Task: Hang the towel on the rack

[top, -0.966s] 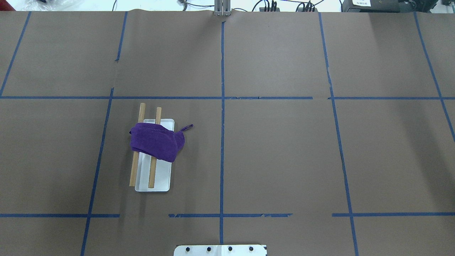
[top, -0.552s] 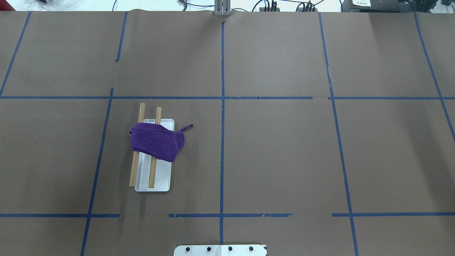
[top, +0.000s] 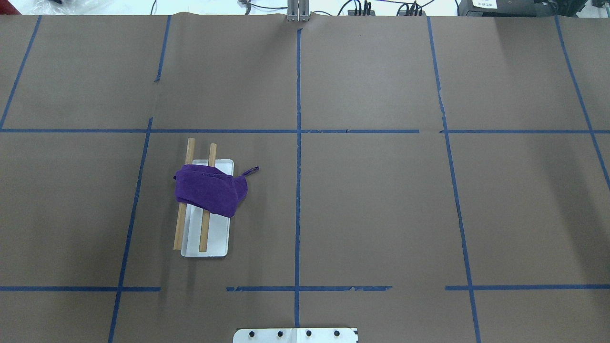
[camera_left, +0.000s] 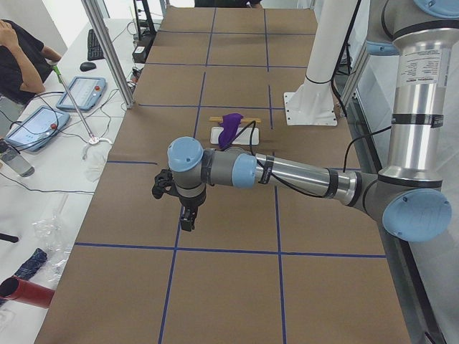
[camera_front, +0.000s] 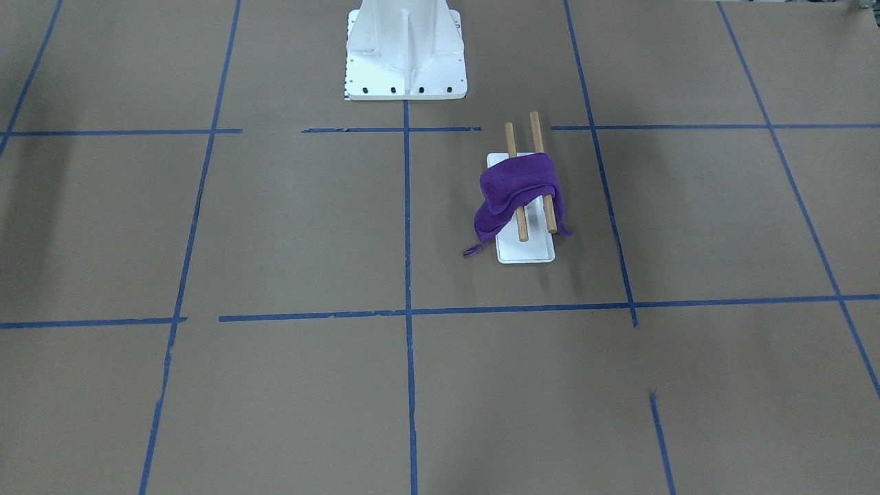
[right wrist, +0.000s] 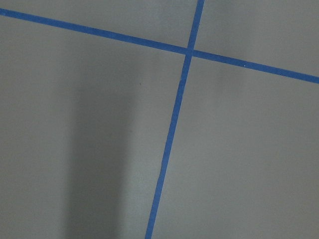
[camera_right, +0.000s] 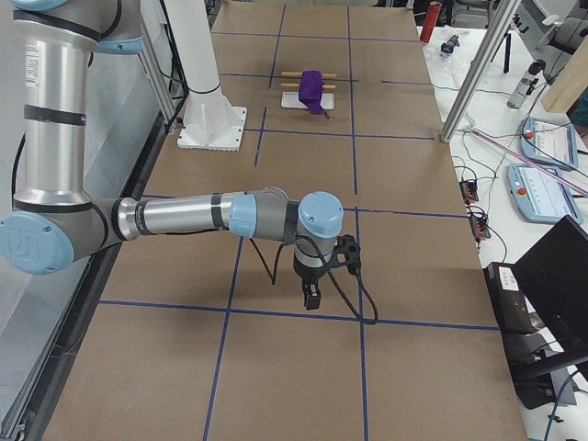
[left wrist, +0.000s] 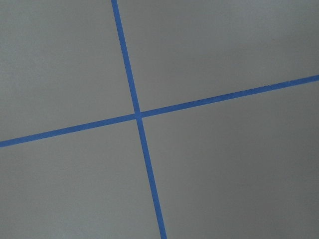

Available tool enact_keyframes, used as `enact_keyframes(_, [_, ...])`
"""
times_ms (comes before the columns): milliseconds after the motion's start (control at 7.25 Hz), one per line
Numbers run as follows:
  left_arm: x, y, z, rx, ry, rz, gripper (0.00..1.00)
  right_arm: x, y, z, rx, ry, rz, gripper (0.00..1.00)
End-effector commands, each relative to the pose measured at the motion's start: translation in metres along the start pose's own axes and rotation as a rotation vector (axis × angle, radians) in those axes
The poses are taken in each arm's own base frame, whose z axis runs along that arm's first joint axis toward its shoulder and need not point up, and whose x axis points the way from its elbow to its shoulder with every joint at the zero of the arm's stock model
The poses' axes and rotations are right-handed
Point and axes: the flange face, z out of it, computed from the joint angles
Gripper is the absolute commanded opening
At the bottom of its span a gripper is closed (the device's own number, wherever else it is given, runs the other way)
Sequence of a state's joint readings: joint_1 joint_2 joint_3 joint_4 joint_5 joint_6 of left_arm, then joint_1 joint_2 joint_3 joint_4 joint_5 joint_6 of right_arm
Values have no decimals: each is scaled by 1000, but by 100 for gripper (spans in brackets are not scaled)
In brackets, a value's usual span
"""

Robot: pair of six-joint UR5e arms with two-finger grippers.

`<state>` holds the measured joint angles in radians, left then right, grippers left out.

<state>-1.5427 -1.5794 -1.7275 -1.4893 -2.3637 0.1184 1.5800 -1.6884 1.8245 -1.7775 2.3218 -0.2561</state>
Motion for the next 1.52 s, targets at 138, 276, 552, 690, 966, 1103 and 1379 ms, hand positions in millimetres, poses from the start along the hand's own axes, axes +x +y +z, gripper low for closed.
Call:
enact_keyframes(138, [-13, 1, 19, -34, 3, -24, 100, -9, -10, 4, -8, 13, 30, 100])
enact_keyframes(276, [-7, -9, 17, -31, 2, -14, 100, -23, -15, 19, -42, 11, 25, 100])
enact_keyframes(552, [3, -19, 21, -35, 5, 8, 100, -30, -21, 20, -21, 14, -7, 100])
enact_keyframes(690, [1, -25, 22, -37, 4, 6, 100, -30, -21, 21, -22, 14, -8, 100])
enact_keyframes(966, [3, -25, 20, -36, -5, 7, 100, -30, -21, 21, -17, 15, -12, 100])
enact_keyframes(1103, [2, -24, 24, -42, -3, 7, 100, -29, -20, 21, -15, 15, -14, 100])
enact_keyframes(1379, [3, -22, 23, -42, -4, 7, 100, -28, -16, 24, -19, 9, -8, 100])
